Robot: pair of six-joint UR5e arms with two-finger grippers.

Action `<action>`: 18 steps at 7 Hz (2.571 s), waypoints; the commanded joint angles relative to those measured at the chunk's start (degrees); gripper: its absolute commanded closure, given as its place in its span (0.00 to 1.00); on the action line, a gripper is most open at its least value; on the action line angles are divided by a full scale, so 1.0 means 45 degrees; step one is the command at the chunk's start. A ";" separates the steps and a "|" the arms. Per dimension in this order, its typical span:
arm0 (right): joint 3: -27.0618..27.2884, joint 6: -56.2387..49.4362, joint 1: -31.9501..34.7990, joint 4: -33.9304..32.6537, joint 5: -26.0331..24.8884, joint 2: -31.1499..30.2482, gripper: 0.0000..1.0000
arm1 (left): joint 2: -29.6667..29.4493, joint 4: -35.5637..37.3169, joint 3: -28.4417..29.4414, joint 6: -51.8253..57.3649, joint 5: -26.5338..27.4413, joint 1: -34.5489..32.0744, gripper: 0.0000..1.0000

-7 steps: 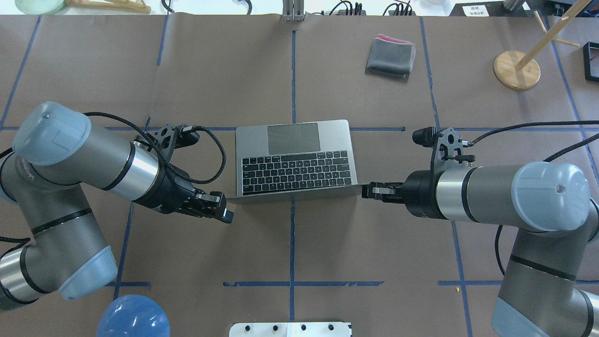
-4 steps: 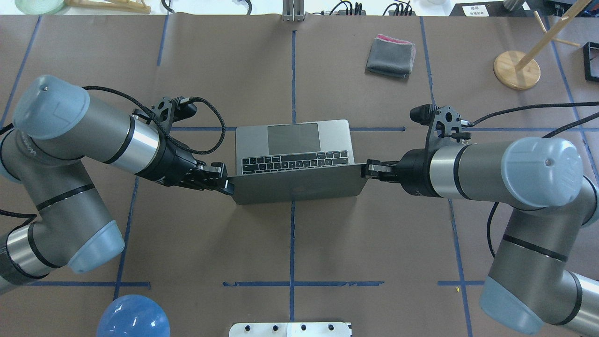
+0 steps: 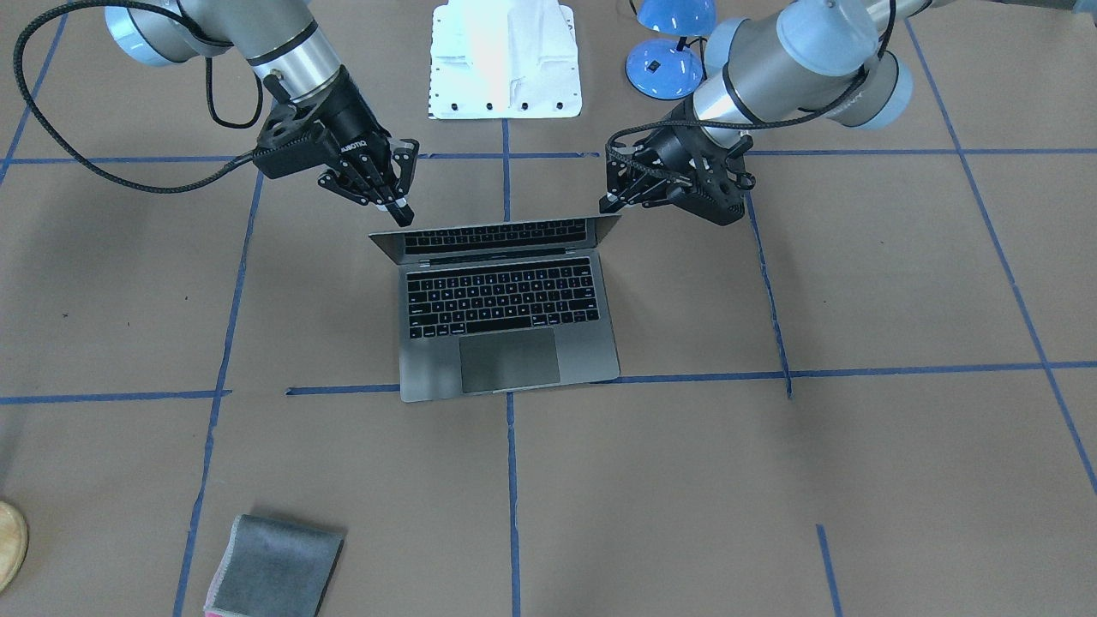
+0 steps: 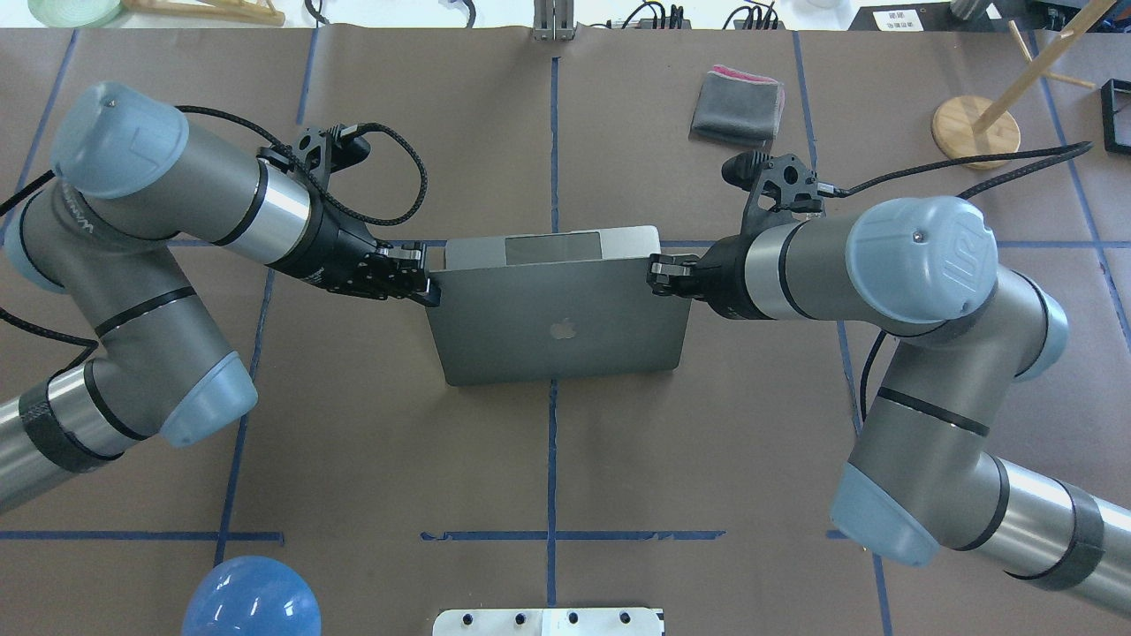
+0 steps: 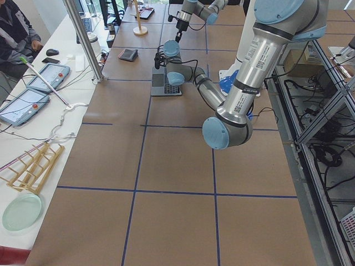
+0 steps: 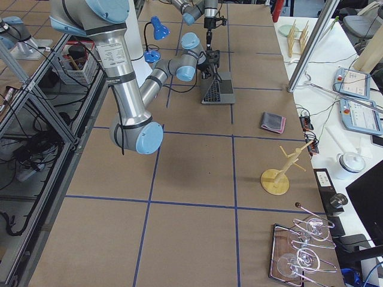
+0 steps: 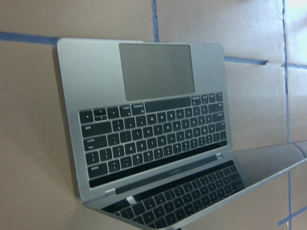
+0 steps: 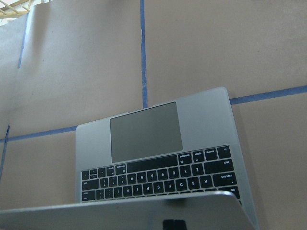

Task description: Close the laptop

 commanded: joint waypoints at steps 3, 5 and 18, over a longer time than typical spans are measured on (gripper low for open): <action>-0.2580 -0.0065 0.0510 0.0008 -0.0019 0.1669 0.98 | -0.1241 -0.0020 0.2268 0.0088 0.1128 -0.0148 1.00; -0.3595 -0.0124 0.0628 0.0047 -0.0058 0.1828 0.99 | -0.2120 -0.0156 0.4063 0.0146 0.1929 -0.0128 1.00; -0.1850 -0.7547 0.5050 -0.5030 0.4227 -0.0404 0.01 | 0.0619 0.8957 0.0134 0.9943 0.1190 -0.3790 0.00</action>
